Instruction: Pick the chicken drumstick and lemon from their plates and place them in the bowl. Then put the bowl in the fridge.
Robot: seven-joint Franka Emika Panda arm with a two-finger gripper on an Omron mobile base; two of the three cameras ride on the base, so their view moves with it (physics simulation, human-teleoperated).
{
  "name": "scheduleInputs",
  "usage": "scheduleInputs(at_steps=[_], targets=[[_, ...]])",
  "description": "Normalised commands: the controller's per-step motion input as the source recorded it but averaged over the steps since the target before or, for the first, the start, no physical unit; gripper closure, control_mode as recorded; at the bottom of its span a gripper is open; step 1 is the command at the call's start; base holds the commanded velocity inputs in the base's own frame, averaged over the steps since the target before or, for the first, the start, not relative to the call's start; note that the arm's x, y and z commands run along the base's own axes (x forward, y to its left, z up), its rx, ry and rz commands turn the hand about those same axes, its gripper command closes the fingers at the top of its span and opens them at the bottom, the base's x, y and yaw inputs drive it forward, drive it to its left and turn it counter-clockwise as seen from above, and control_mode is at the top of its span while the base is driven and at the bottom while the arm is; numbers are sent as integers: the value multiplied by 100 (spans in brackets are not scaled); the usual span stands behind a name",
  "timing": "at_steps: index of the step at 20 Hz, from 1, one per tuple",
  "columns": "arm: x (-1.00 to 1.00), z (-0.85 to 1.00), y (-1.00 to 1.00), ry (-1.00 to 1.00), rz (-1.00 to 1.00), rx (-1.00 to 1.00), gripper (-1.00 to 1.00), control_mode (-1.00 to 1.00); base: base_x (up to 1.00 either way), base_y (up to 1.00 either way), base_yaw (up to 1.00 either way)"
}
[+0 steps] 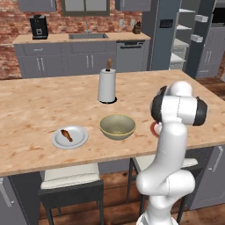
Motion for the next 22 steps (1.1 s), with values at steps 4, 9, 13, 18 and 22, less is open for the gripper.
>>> scheduleInputs(at_steps=[4,9,13,18,22], targets=[[-30,29,53,-12,0,4,100,-100,0,0,0],[-13,22,64,-11,0,0,100,-100,0,0,0],[-1,23,83,-10,0,-1,100,-100,0,0,0],[0,29,84,-2,0,-3,100,-100,0,0,0],[4,15,88,0,0,-10,100,-100,0,0,0]])
